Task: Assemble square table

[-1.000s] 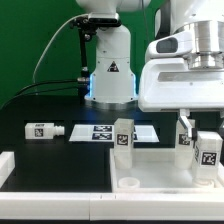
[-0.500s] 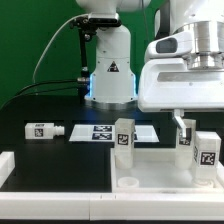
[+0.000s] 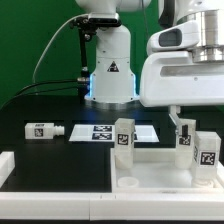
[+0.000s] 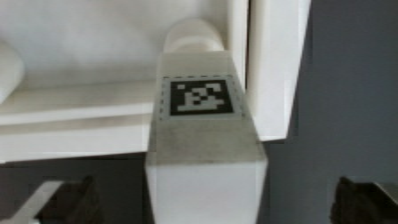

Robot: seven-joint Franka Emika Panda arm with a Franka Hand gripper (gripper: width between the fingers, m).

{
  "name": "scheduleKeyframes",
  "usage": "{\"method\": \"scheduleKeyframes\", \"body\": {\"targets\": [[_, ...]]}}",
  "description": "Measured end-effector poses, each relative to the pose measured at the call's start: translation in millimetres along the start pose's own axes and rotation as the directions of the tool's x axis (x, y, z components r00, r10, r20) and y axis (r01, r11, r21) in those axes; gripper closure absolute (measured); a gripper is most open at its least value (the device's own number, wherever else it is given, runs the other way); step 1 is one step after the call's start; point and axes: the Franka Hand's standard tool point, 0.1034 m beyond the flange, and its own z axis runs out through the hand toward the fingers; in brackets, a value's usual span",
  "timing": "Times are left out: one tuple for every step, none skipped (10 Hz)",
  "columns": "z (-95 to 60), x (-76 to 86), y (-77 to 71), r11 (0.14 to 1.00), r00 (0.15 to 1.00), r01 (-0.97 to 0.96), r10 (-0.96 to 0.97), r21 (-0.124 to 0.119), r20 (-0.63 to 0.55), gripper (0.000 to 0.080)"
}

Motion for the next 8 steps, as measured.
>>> {"method": "scheduleKeyframes", "body": {"targets": [[4.2,-2.9,2.4,1.000,0.997,-0.005,0.005,-0.003,0.072,0.0151],[7.0,-3.0,6.1,1.000,0.993,-0.012,0.013,-0.006,0.115,0.0151],[9.0,-10.8,9.3,1.000,0.977,-0.027,0.029,-0.010,0.210,0.0151],[10.2,-12.7,8.7,0.998,0.957,-0.061,0.065,-0.021,0.283,0.0151],[11.6,-7.3,4.3,0.993,0.958,-0.115,0.117,-0.022,0.264,0.0151],[12.3,-8.4,4.8,0.992,0.956,-0.126,0.128,-0.026,0.264,0.0273],[12.3,-8.3,5.3,0.990,0.954,-0.140,0.143,-0.030,0.263,0.0411],[12.6,-8.5,5.2,0.982,0.946,-0.184,0.188,-0.042,0.262,0.0411]]}}
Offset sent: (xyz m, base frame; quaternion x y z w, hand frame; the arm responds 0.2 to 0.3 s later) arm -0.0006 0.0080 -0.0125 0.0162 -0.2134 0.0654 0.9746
